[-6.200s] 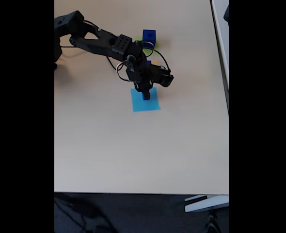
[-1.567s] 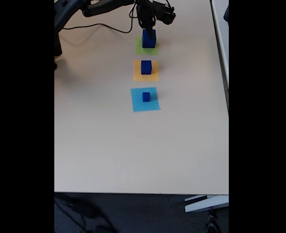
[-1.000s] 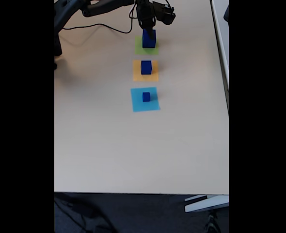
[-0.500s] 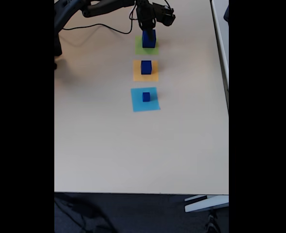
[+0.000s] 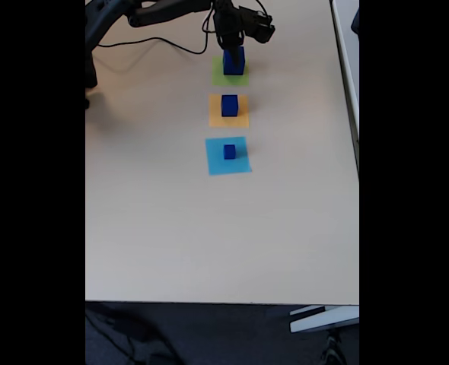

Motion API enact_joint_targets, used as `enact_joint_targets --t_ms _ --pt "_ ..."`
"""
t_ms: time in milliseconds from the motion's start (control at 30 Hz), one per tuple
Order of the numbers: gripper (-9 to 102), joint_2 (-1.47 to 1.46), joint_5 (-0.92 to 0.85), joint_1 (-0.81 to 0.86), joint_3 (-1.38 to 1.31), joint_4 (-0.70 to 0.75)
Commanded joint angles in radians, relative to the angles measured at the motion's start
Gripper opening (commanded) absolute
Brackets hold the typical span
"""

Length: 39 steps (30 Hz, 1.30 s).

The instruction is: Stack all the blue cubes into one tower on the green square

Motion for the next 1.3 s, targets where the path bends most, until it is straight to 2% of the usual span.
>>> enact_joint_targets --t_ms 0,1267 --pt "20 0.112 -0.015 0.009 -0.005 -0.008" --pt "9 0.1 -0.015 0.011 0.0 -0.02"
